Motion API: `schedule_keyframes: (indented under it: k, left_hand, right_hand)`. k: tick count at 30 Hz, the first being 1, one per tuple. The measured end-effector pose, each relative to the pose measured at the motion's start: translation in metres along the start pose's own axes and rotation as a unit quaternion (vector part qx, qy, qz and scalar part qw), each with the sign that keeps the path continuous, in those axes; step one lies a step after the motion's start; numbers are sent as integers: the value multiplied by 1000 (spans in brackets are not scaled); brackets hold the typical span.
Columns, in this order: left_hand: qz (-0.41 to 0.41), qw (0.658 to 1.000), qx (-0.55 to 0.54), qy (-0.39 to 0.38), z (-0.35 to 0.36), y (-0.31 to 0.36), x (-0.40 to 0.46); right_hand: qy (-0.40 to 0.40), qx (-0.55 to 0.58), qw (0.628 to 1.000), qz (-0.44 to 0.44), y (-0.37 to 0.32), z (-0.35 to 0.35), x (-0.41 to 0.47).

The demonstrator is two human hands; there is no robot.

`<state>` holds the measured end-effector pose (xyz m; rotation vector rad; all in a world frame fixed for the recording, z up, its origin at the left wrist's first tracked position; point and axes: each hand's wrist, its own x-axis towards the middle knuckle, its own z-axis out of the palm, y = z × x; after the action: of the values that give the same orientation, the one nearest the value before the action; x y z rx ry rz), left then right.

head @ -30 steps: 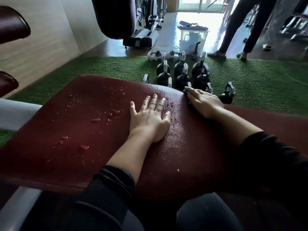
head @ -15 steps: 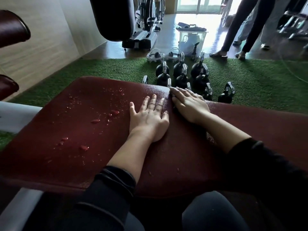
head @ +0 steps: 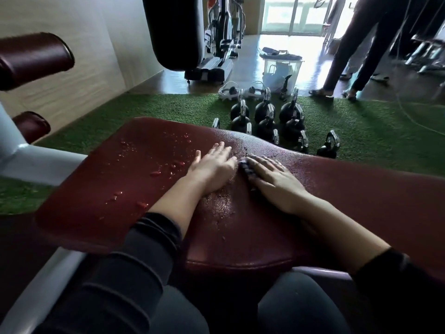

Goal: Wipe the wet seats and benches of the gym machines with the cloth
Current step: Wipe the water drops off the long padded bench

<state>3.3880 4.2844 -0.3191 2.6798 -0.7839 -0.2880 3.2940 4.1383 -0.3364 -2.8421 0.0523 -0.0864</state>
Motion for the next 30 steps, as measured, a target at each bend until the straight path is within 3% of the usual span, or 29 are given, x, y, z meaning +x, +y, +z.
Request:
schedule_keyframes:
  k: [6, 14, 20, 25, 28, 30]
  left_hand:
    - [-80, 987, 141, 16, -25, -57, -13]
    - [-77, 987, 129, 57, -11, -67, -16]
    - [-82, 985, 137, 69, -7, -70, -12]
    - [-81, 986, 126, 69, -8, -70, -14]
    - [-77, 987, 120, 70, -9, -70, -15]
    - [-75, 987, 120, 71, -9, -69, -15]
  right_hand:
    - [-3, -25, 999, -35, -10, 1, 9]
    - [-2, -56, 996, -63, -24, 9, 23]
    - [32, -57, 994, -93, -35, 18, 94]
    - [44, -36, 998, -33, -5, 4, 142]
    - [27, -28, 999, 21, 20, -2, 131]
    - [36, -44, 998, 11, 28, -1, 108]
